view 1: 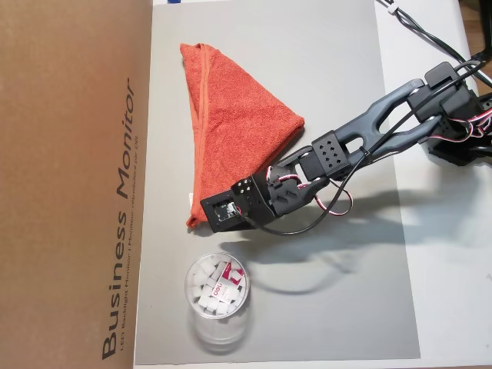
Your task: Fold the blanket.
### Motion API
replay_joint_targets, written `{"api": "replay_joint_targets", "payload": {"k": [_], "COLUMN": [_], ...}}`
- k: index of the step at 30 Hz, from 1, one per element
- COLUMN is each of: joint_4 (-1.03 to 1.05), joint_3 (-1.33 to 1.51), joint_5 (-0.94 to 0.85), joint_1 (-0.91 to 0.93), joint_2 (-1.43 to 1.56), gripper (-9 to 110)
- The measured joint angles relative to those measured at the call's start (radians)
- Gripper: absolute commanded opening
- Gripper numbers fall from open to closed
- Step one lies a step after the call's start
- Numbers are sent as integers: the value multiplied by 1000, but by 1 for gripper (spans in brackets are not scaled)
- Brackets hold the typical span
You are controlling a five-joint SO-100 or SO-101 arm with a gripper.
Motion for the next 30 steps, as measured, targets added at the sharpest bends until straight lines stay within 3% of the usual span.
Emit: {"api": "replay_joint_targets", "payload": {"k": [30], "joint_4": [0], "joint_3": [-5], "joint_5": [2], "joint_1": [-6], "joint_2": [137], "gripper": [13]}}
